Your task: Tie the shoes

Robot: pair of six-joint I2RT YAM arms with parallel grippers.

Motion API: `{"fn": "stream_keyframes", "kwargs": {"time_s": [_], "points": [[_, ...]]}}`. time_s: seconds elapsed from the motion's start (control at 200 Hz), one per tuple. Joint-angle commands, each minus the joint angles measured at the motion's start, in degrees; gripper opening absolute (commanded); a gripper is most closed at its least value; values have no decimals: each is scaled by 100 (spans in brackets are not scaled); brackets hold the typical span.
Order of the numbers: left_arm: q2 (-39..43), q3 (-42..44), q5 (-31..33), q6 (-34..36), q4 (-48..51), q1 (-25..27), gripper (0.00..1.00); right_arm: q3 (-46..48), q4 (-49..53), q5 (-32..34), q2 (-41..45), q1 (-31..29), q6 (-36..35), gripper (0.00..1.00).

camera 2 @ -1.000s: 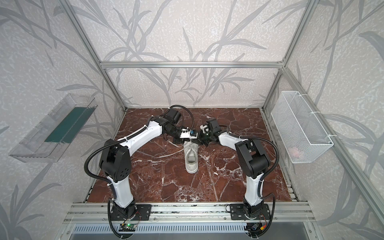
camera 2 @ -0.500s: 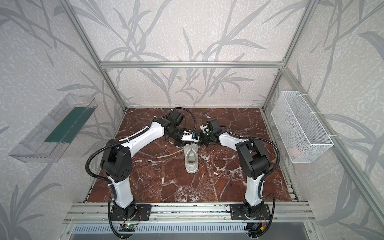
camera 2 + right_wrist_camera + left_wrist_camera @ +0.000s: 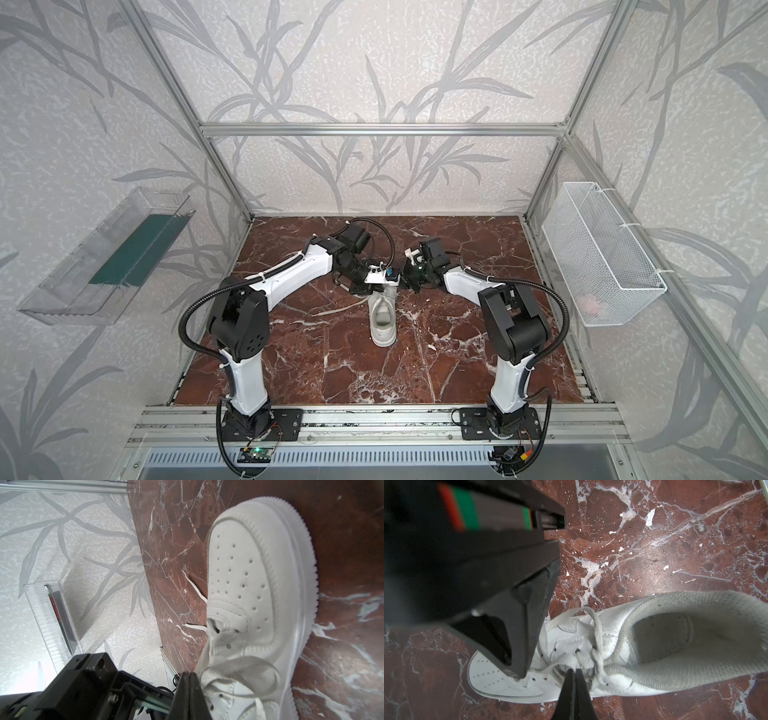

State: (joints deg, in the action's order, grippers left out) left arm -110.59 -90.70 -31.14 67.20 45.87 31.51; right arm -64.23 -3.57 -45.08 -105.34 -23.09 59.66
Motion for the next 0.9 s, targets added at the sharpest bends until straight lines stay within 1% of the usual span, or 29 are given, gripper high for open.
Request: {"fn": "stream_keyframes", "kwargs": {"time_s": [0.0, 0.165, 0.275, 0.295, 0.345, 0.585, 0.635, 0.655, 0.74, 0.895], "points": [[-88, -159, -86, 22, 257, 27, 0, 148, -203, -96, 369, 121, 72, 7], [-109, -164, -56, 13, 326, 30, 0, 487, -218, -105, 665, 367, 39, 8], [-122, -176, -51, -20, 333, 38, 0, 895, -298, -111, 719, 539, 29, 8], [-122, -177, -51, -23, 335, 31, 0, 974, -314, -109, 884, 563, 26, 8], [-137, -191, -51, -40, 333, 39, 0, 1153, -374, -123, 913, 594, 10, 8], [-143, -203, -15, -150, 292, 35, 0, 1808, -866, -216, 788, 582, 97, 6], [-139, -203, 1, -163, 296, 39, 0, 1865, -998, -267, 787, 546, 141, 6], [-135, -203, 2, -163, 292, 37, 0, 1884, -1063, -290, 626, 523, 156, 6], [-132, -194, 8, -189, 259, 38, 0, 1905, -1267, -339, 488, 410, 229, 6], [-146, -203, 12, -225, 241, 38, 0, 1962, -1775, -417, 266, 245, 520, 6]]}}
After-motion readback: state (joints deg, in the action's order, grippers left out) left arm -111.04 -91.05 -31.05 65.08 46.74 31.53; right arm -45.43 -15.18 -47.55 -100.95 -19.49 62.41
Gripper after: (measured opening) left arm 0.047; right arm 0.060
